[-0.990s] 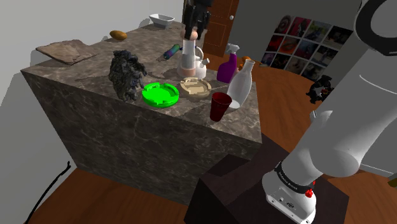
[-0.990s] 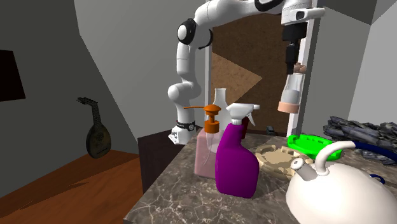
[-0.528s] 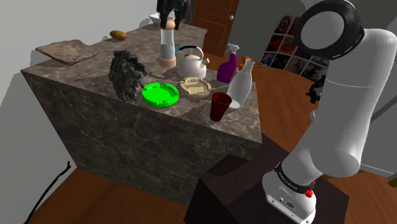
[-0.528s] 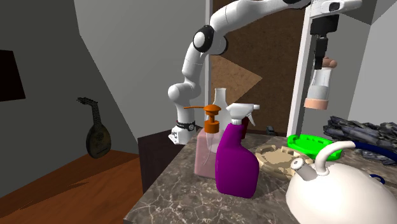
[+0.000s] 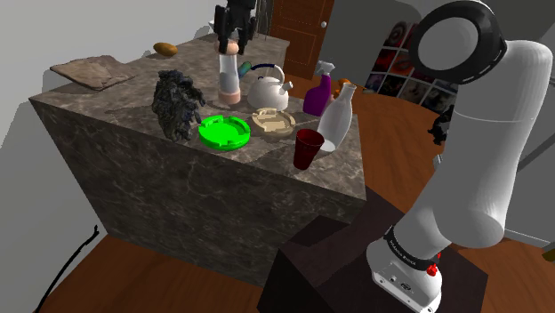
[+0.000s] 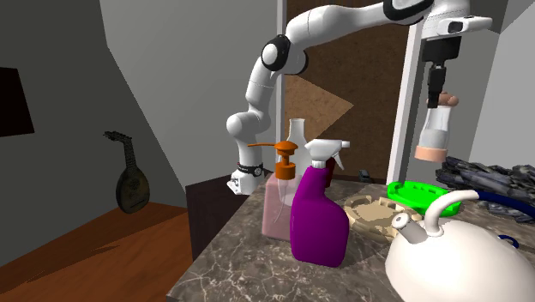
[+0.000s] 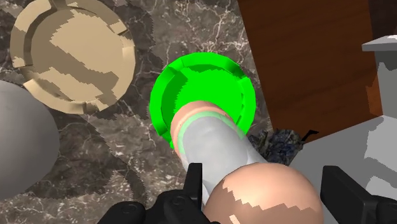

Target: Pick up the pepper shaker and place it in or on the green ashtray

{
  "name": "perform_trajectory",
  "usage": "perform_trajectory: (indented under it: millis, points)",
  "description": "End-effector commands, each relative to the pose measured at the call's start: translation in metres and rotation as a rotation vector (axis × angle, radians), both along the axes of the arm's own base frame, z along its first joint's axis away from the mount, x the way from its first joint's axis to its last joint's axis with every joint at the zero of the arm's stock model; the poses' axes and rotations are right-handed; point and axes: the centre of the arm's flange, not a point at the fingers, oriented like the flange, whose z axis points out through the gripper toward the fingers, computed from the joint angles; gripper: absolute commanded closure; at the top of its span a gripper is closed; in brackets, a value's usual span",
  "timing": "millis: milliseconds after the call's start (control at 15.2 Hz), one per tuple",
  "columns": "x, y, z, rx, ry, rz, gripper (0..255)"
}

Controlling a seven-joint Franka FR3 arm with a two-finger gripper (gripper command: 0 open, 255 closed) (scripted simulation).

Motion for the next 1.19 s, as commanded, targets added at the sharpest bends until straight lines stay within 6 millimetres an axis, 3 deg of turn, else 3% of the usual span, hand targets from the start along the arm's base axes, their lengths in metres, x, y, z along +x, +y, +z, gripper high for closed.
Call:
perform_trajectory:
  millis: [0,1122]
  points:
    - [0.000,0.000,-0.010,0.000,-0.001,0.000,255]
    - [0.000,0.000,-0.100,0.000,-0.001,0.000,255]
